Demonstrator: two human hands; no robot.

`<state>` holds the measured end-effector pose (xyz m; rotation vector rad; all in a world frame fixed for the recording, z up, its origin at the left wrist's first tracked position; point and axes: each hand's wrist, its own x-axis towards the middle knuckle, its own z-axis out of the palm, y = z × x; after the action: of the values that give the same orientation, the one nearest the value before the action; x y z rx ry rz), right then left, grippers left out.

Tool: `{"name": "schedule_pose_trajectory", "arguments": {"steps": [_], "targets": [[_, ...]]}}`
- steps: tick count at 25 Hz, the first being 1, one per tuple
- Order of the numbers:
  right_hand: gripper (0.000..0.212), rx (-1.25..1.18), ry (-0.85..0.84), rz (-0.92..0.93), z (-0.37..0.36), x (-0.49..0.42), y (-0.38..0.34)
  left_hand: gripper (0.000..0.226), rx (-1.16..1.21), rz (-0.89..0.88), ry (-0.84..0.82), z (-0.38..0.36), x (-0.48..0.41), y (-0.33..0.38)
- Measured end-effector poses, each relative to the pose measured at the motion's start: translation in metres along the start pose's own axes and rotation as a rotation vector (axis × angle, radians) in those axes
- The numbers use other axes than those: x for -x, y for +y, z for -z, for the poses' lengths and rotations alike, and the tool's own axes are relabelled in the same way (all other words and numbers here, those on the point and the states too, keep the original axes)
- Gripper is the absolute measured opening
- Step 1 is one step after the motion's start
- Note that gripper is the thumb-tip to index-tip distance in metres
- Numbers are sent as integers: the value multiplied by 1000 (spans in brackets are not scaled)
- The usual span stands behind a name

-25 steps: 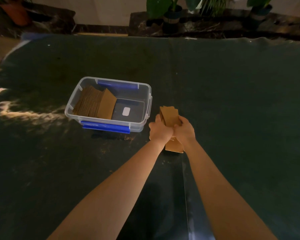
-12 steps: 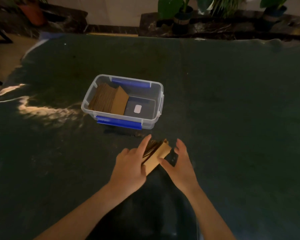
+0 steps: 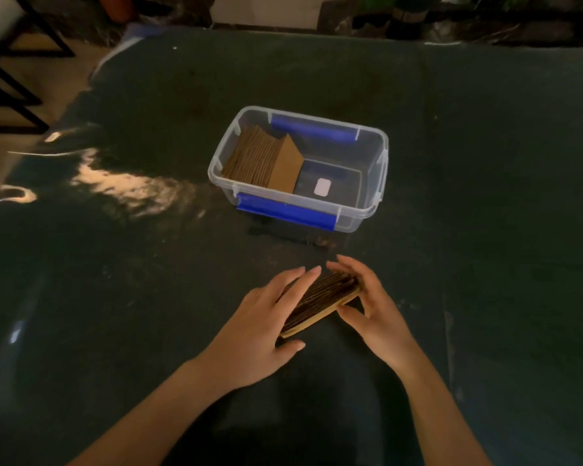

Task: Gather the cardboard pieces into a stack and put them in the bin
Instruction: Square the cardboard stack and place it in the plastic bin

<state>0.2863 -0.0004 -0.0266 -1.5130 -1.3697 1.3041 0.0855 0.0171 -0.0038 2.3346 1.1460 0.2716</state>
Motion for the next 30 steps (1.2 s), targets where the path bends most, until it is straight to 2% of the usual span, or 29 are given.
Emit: {"name": "schedule_pose_trajectory", "arguments": {"steps": [3,8,10,12,14,19,21,25,28,30], "targets": [[67,-8,3,26,-7,2,8,105,84,45,168,-15,15,-6],[75,-6,76,58,-26,6,12,113,522,231,408,-41,23,2],[78,-3,109,77,-35,8,13,113,584,253,497,-48,18,4],[79,-20,144,93,-42,9,14,109,592,234,534,-48,15,3],[79,-55,161,88,-44,10,16,103,620,202,501,-45,15,0],[64,-44,71,79,-26,11,16,80,473,221,367,-35,27,-16],[62,66,28,81,-16,10,10,77,367,225,366,-33,34,-20],[54,435,-2,143,1,3,-7,72,176,273,400,-28,38,-17],[49,558,-55,131,8,-4,-18,73,60,307,418,-27,38,-13],[49,601,-60,124,4,-5,-20,78,83,339,395,-26,37,-8]]}}
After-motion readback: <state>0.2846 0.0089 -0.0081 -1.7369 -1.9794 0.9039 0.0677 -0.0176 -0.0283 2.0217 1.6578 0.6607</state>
